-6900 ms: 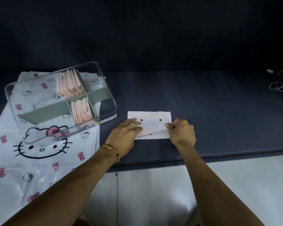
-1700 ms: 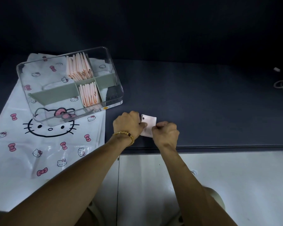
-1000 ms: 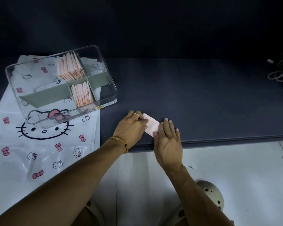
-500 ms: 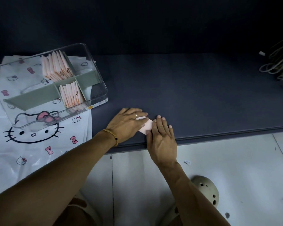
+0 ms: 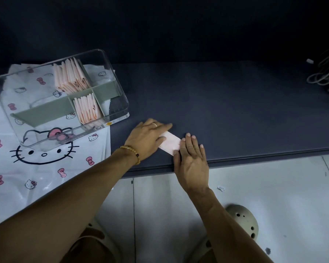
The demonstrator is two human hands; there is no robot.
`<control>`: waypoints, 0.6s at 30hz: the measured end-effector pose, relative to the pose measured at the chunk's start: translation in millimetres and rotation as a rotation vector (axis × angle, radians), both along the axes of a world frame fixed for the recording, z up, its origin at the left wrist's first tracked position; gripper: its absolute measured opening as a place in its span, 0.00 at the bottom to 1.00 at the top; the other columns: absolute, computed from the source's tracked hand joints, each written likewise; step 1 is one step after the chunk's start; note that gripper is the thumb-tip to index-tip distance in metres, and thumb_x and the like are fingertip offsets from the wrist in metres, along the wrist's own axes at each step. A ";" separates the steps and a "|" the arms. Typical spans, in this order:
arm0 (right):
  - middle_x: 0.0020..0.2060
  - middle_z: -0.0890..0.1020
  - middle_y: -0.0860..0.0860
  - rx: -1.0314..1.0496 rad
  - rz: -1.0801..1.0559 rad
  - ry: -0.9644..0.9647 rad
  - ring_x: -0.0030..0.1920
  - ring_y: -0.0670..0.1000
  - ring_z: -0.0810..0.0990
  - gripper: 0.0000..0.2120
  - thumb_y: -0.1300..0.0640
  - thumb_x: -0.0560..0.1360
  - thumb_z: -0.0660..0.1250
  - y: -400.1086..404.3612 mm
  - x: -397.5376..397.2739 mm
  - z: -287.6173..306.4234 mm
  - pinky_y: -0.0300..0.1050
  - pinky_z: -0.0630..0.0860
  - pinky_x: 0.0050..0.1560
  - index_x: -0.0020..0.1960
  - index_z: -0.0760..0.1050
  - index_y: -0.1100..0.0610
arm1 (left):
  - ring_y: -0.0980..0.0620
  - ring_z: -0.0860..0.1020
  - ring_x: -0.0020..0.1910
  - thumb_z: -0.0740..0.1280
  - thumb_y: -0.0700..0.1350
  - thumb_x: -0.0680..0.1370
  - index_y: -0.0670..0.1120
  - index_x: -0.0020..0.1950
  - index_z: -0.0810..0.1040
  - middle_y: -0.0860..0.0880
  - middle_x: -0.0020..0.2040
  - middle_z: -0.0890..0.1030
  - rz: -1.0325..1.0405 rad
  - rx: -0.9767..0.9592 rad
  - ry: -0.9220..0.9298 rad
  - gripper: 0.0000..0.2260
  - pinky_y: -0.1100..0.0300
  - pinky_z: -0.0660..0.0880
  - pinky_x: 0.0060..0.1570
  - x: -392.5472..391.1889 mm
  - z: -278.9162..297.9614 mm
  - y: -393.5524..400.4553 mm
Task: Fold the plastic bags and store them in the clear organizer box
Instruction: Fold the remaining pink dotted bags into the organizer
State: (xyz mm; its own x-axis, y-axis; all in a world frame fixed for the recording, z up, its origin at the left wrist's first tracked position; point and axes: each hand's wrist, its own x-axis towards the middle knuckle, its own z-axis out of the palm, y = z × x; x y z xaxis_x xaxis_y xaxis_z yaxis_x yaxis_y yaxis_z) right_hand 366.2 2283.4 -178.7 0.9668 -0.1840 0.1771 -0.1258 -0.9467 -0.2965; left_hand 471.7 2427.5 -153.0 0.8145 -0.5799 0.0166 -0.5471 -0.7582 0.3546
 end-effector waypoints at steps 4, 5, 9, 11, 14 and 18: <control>0.68 0.72 0.60 0.029 0.016 0.030 0.70 0.60 0.69 0.19 0.58 0.77 0.65 -1.2 -0.4 3.1 0.59 0.62 0.70 0.66 0.73 0.66 | 0.50 0.67 0.61 0.61 0.46 0.78 0.50 0.63 0.76 0.51 0.60 0.75 -0.047 0.098 0.014 0.14 0.56 0.63 0.58 8.0 8.8 -9.2; 0.69 0.71 0.60 0.042 0.021 0.054 0.71 0.60 0.68 0.20 0.58 0.78 0.65 -1.9 0.1 4.8 0.58 0.62 0.70 0.66 0.73 0.66 | 0.49 0.68 0.60 0.62 0.45 0.78 0.50 0.60 0.77 0.50 0.58 0.75 -0.034 0.098 0.061 0.12 0.56 0.64 0.58 10.0 12.1 -11.1; 0.68 0.72 0.59 0.134 0.032 0.143 0.70 0.60 0.67 0.20 0.57 0.78 0.63 -2.3 10.7 22.0 0.57 0.64 0.69 0.68 0.71 0.64 | 0.51 0.74 0.51 0.66 0.43 0.76 0.49 0.47 0.78 0.52 0.45 0.75 0.053 -0.044 0.303 0.02 0.53 0.72 0.53 10.7 23.6 -6.5; 0.62 0.77 0.56 0.141 0.081 0.131 0.63 0.59 0.72 0.19 0.57 0.77 0.63 1.6 22.6 36.4 0.55 0.70 0.61 0.67 0.72 0.61 | 0.55 0.77 0.40 0.68 0.41 0.75 0.50 0.43 0.77 0.54 0.38 0.78 0.104 -0.178 0.404 0.04 0.56 0.75 0.44 8.2 30.4 4.5; 0.45 0.80 0.53 0.199 0.258 0.149 0.50 0.57 0.75 0.11 0.58 0.78 0.63 15.0 44.8 62.1 0.52 0.73 0.48 0.57 0.79 0.58 | 0.61 0.74 0.32 0.69 0.38 0.74 0.50 0.40 0.78 0.56 0.33 0.77 0.160 -0.347 0.417 0.07 0.69 0.69 0.35 5.3 44.8 30.0; 0.36 0.75 0.50 0.342 0.375 0.206 0.38 0.53 0.75 0.08 0.56 0.77 0.64 39.3 74.6 87.2 0.51 0.74 0.41 0.47 0.82 0.56 | 0.62 0.73 0.32 0.71 0.36 0.73 0.47 0.40 0.79 0.54 0.34 0.78 0.278 -0.558 0.444 0.06 0.69 0.69 0.35 3.8 60.6 66.0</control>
